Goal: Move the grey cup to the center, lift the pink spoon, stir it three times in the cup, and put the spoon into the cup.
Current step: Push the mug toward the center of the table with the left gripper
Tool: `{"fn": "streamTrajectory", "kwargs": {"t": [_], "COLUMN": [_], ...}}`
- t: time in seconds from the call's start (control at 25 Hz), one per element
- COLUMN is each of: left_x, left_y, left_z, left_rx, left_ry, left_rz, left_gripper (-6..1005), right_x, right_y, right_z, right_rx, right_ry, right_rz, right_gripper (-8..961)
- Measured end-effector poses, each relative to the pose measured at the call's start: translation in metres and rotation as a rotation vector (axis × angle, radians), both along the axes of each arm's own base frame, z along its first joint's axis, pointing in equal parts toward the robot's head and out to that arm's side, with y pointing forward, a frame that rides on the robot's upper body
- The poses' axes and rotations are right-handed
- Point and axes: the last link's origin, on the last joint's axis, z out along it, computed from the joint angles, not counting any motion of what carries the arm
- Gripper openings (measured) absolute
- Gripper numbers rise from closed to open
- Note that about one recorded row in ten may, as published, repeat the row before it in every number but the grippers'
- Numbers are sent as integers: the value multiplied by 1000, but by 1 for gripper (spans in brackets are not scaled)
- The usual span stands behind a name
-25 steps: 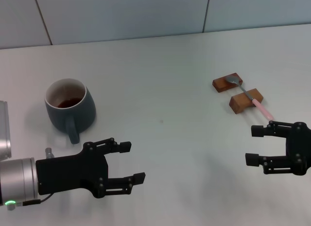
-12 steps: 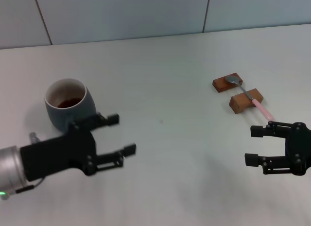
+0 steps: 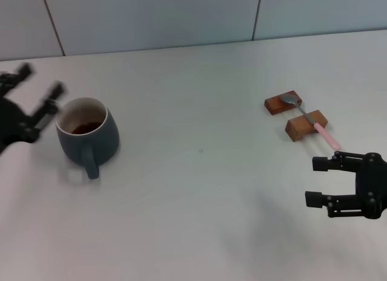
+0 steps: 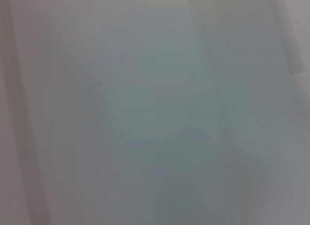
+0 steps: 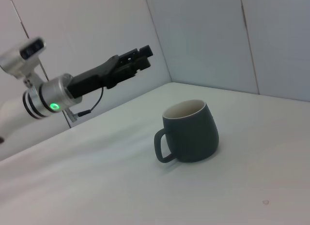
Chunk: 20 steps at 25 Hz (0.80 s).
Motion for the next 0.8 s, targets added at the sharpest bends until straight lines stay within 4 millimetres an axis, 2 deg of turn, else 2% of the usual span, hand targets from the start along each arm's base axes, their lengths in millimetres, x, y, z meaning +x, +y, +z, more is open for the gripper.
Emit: {"fn": "streamTrajectory", "kwargs": {"t": [0.04,0.24,0.52,0.8], "left_x": [-14,-37,-39,-33], "left_y": [2,2,3,5], "left_z": [2,-7,-27,-40], "left_rx": [142,362,399,365], "left_ry": [15,159,371,419], "left_rz": [73,211,213,187], "left_gripper": [712,542,315,102], "right_x": [0,0,0,-1], "right_y": [0,0,0,1], "right_z": [0,0,0,0], "right_rx": [0,0,-1,-1], "right_ry": [0,1,2,2], "right_rz": [0,0,0,0], "right_gripper": [833,833,833,833]}}
